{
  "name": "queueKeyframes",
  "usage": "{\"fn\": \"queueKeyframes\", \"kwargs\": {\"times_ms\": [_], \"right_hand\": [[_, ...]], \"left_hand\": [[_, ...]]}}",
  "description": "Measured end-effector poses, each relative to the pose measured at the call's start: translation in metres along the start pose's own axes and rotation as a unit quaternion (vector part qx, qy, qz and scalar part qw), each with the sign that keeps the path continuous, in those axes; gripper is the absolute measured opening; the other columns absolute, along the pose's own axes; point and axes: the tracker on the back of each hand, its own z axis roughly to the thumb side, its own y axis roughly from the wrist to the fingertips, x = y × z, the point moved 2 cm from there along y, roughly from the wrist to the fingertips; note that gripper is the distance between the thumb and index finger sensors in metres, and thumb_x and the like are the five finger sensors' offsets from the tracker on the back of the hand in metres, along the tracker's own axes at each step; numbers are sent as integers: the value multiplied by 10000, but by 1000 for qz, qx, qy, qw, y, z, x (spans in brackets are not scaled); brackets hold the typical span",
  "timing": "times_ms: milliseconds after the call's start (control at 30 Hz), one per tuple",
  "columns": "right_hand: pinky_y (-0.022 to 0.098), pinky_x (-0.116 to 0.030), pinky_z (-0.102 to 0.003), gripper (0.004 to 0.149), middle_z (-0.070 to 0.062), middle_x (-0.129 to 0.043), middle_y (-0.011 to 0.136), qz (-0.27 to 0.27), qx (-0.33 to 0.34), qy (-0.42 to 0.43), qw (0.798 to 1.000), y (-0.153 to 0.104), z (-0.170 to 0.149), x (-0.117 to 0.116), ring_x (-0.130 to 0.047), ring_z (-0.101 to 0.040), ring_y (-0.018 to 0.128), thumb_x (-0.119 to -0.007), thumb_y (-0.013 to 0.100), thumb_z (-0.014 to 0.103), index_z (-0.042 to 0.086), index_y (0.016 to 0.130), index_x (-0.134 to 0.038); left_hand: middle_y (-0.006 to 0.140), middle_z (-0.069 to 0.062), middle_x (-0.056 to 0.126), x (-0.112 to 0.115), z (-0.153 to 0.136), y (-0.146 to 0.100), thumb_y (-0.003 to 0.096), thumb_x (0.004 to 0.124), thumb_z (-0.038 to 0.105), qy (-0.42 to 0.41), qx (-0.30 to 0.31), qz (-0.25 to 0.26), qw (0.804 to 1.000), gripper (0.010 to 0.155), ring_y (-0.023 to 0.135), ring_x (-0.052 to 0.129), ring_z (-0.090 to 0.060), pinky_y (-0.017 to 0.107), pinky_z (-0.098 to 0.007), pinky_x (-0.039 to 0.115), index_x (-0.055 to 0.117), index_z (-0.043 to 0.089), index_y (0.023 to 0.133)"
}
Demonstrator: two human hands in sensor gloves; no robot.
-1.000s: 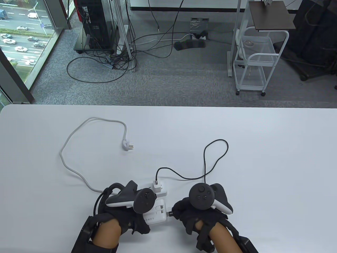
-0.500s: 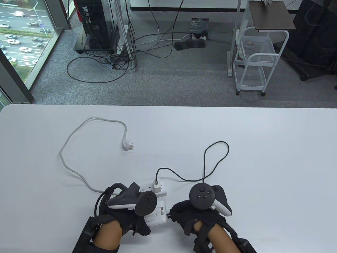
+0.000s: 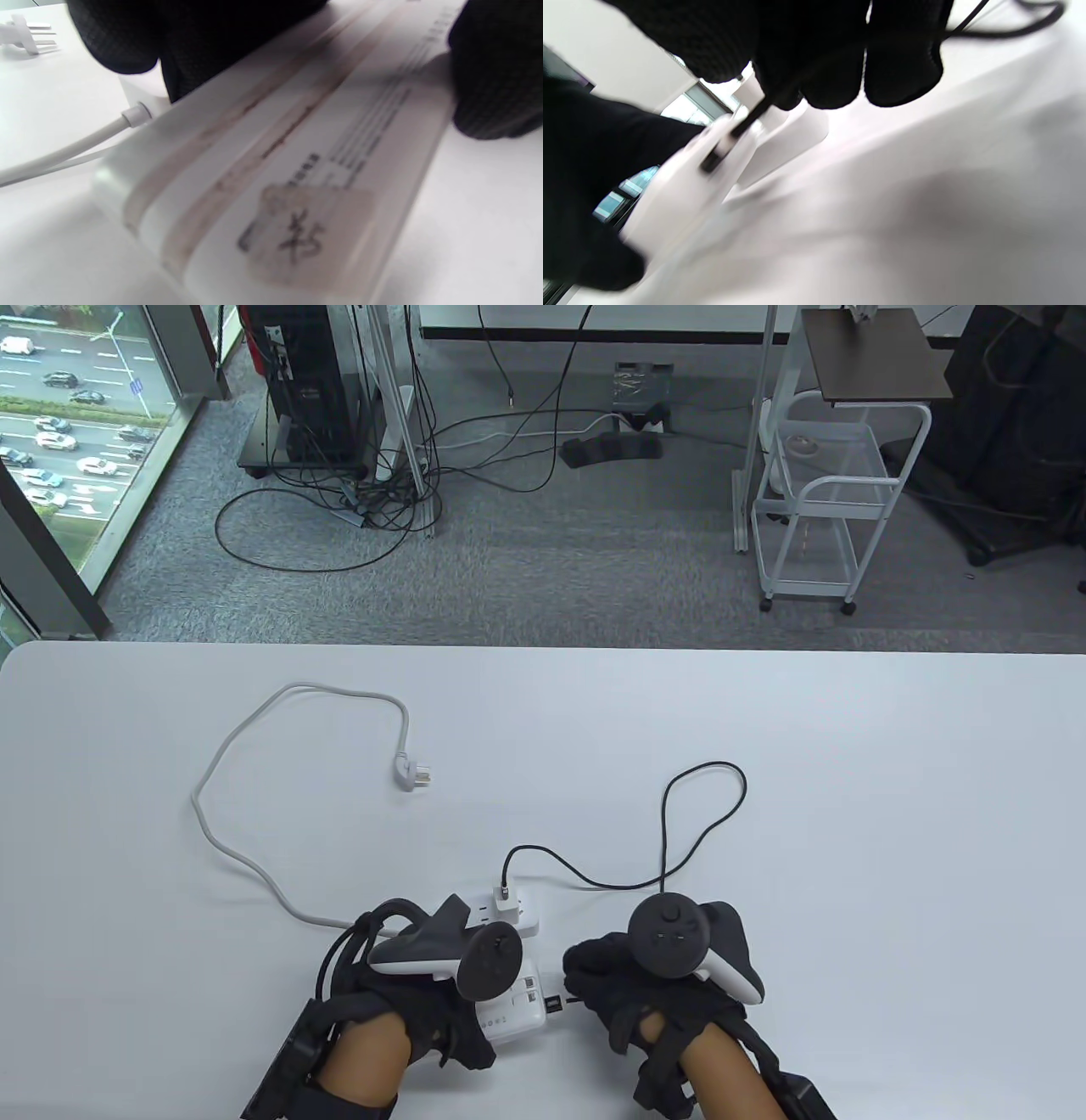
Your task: Charge the battery pack
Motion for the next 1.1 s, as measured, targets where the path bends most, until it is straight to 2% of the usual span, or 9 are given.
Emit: {"fn": "queueKeyframes", "kwargs": {"times_ms": [100,233,567,1100], "right_hand": [[620,-425,-824,480,-182,-906,807,-31,-19,-27,999,-3,-14,10,-883,-469,739,-788,460,370,127,872,-826],[620,-424,-825,484,-180,-904,816,-43,-40,-33,998,-4,-26,15,-885,-467,739,-786,461,375,129,876,-824],[620,-427,-824,494,-181,-903,829,-34,-44,-34,998,1,-28,12,-885,-467,743,-785,462,384,127,882,-822],[620,-428,-822,497,-187,-903,833,-42,-53,-12,998,-2,-34,18,-883,-469,747,-784,463,381,119,884,-824]], "left_hand": [[953,-108,861,3,2,2,279,917,767,10,-6,-6,1000,1093,696,991,-268,598,-504,818,630,117,1109],[953,-105,858,8,7,8,276,918,768,35,-16,-26,999,1095,693,994,-266,597,-501,820,631,119,1108],[952,-106,853,15,22,20,281,918,761,82,-17,-50,995,1092,694,999,-252,595,-494,824,624,110,1107],[959,-91,846,21,24,24,304,911,749,98,-30,-62,993,1074,705,999,-243,599,-485,825,604,106,1107]]}}
